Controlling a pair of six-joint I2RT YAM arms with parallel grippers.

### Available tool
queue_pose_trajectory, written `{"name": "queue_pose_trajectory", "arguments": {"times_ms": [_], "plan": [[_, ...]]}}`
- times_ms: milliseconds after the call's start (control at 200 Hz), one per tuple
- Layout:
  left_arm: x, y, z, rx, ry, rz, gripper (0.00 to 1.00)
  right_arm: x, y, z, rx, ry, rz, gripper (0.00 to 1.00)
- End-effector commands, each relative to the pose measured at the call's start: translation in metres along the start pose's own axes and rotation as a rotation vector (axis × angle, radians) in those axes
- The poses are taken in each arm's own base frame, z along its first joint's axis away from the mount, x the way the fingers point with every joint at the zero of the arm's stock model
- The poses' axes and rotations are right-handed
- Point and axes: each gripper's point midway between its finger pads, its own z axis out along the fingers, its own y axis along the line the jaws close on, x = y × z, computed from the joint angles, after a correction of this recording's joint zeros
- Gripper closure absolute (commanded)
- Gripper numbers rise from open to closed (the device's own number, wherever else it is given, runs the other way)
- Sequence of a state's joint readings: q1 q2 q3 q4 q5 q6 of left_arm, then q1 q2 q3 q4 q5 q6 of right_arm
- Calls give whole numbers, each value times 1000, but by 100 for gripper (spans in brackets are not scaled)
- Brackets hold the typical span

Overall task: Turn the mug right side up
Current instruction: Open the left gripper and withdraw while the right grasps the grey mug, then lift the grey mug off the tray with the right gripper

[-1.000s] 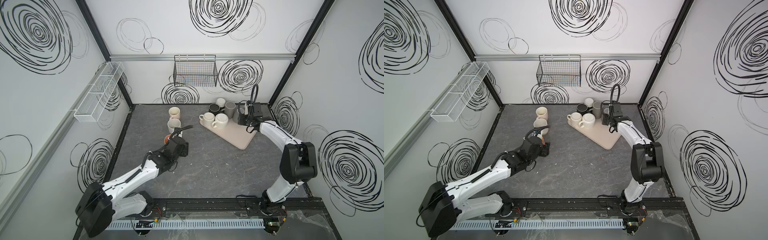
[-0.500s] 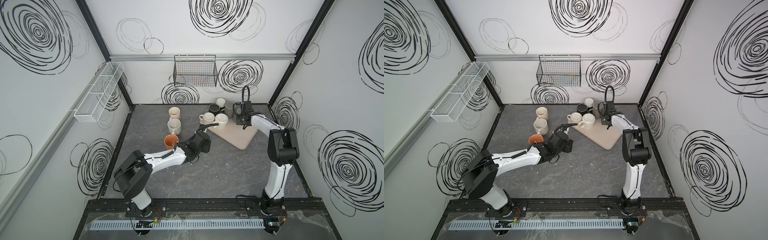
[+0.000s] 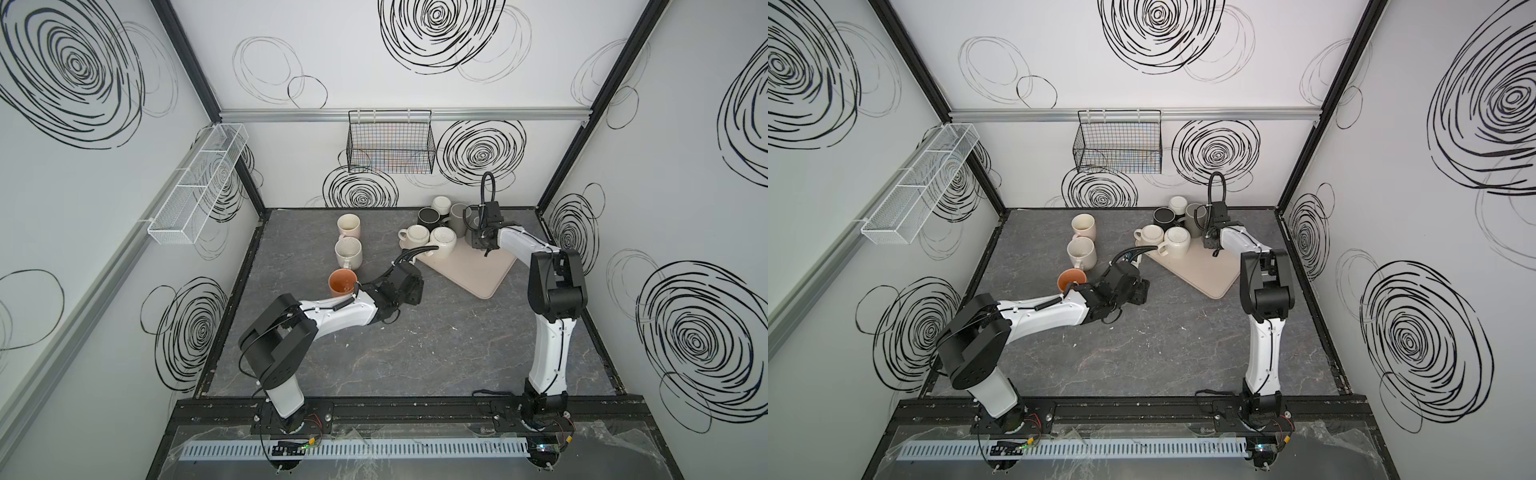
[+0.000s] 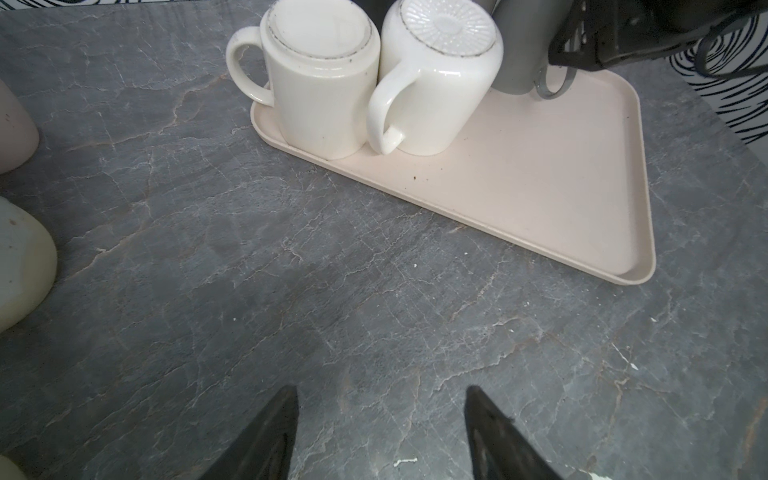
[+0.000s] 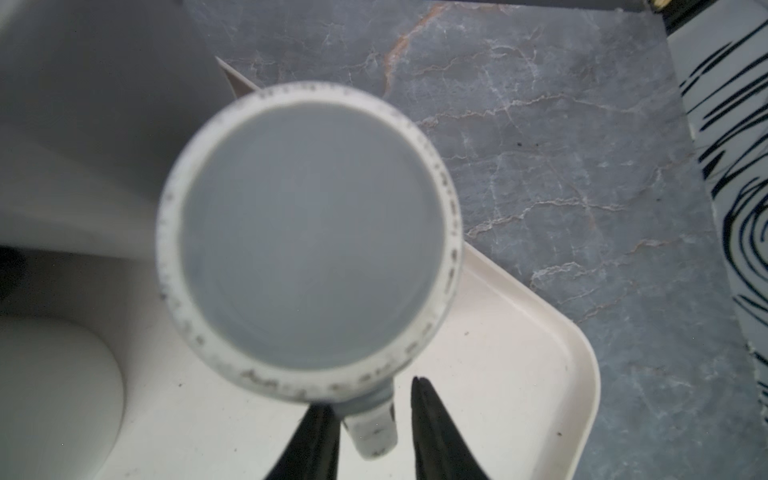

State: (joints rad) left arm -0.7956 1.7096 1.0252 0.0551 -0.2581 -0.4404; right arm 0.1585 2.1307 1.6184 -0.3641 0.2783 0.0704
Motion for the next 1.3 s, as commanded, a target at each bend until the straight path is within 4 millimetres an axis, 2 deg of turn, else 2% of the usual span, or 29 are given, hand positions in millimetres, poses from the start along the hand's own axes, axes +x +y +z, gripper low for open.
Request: {"name": "queue_pose_trajectory", "arguments": {"times_ms": [0, 225, 450, 731, 876, 1016, 1296], "plan": [[-20, -3, -5, 20, -56, -31, 33, -3, -4, -4, 27, -5, -31, 74], [-16, 0, -13, 13, -48, -31, 33, 5, 0, -14, 17, -10, -59, 87], [-19, 5, -30, 9, -76, -48, 34, 19, 12, -37, -3, -13, -63, 91], [-11, -4, -45, 31, -86, -50, 34, 63, 24, -74, -30, -2, -57, 95], [-5, -11, -51, 51, -88, -55, 34, 91, 26, -83, -70, 17, -22, 100], [0, -21, -54, 78, -84, -57, 34, 107, 27, -86, -87, 34, 3, 100], [8, -40, -58, 166, -95, -65, 34, 105, 40, -99, -223, -12, 123, 100]]}}
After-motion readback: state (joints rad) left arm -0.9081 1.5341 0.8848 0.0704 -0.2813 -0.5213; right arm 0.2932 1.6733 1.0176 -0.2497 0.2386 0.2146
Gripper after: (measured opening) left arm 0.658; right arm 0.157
